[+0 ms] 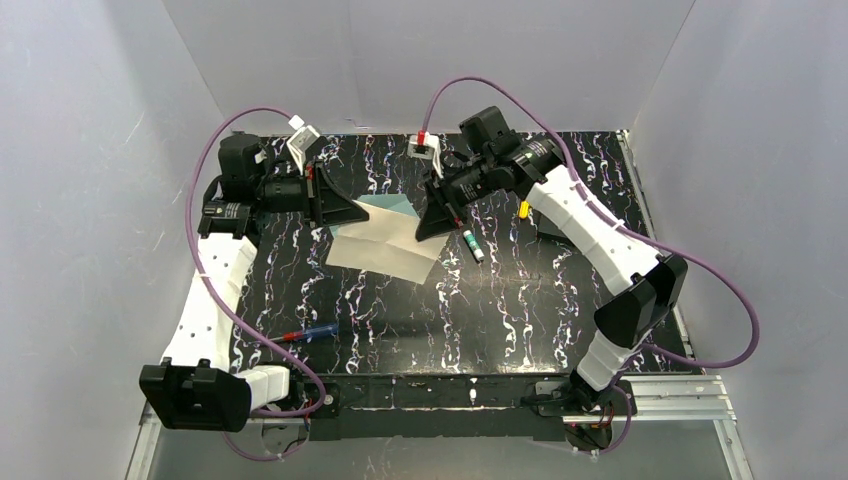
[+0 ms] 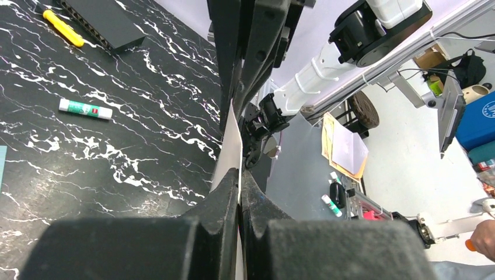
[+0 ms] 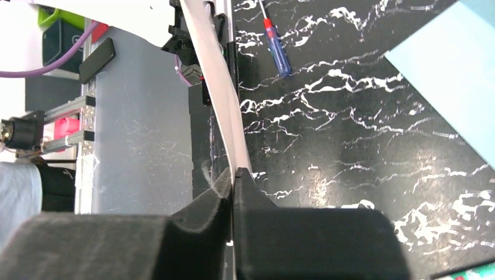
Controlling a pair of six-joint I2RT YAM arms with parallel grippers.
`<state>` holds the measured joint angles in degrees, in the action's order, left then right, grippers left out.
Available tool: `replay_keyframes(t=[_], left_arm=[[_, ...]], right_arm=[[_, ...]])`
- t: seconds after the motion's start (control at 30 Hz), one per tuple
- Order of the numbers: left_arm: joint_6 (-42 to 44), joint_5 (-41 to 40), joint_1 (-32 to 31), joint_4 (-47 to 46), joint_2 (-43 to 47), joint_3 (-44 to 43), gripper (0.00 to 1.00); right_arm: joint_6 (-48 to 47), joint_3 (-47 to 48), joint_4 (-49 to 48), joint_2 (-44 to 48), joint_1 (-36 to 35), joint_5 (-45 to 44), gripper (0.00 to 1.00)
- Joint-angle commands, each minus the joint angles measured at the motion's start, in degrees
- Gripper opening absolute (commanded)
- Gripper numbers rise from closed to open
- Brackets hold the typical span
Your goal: Place the letter into the envelope and seal it
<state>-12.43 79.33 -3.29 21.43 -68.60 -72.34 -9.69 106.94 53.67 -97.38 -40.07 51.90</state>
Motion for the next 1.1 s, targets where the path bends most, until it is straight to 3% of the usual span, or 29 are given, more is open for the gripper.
replay_keyframes(t=[0.0, 0.2, 0.23, 0.33, 0.37, 0.43, 0.57, 0.9, 1.0, 1.03, 1.07], left_arm=[[-0.47, 0.57, 0.3, -1.23, -0.78, -2.93, 0.0], [-1.72, 0.76, 0.26, -2.25, -5.04, -4.95, 0.0], [-1.72, 1.19, 0.21, -2.27, -5.21, -5.15, 0.0], [-1.68, 3.18, 0.14, -2.36, -5.27, -5.26, 0.0], [-1.64, 3.77, -0.09, -2.36, -5.21, -5.31, 0.0], [-1.82, 4.46, -1.08, -2.96, -5.23, -5.4, 0.0], [-2.74, 4.07, -1.92, -4.46, -5.79, -5.66, 0.0], [-2.75, 4.68, -1.9, -5.56, -5.2, -5.39, 0.0], [-2.76, 4.49, -1.9, -5.52, -5.62, -5.82, 0.0], [-2.67, 3.71, -1.9, -5.34, -5.59, -6.08, 0.13], [-2.44, 1.92, -1.83, -4.82, -5.63, -6.55, 0.35]], right_arm=[[-3.61, -0.59, 5.02, 3.98, 0.35, -5.66, 0.03], [-4.46, -2.66, 4.52, 7.73, 0.61, -7.93, 0.01], [-4.48, -2.36, 4.46, 7.81, 0.67, -7.52, 0.06], [-3.04, -1.35, 2.48, 7.37, 0.67, -5.67, 0.42], [-2.08, -1.3, 0.83, 7.0, 0.69, -4.54, 0.48], [4.88, -1.85, -7.03, 5.9, 0.61, -0.67, 0.49], [16.61, -1.68, -21.86, 2.32, 0.17, 4.64, 0.45], [20.7, -0.9, -25.94, -0.09, 0.17, 10.59, 0.31], [22.24, -2.03, -27.86, 0.16, 0.17, 10.29, 0.12], [22.71, -1.94, -28.15, 0.21, 0.17, 9.26, 0.02], [23.16, -1.84, -28.4, 0.3, 0.17, 7.67, 0.01]])
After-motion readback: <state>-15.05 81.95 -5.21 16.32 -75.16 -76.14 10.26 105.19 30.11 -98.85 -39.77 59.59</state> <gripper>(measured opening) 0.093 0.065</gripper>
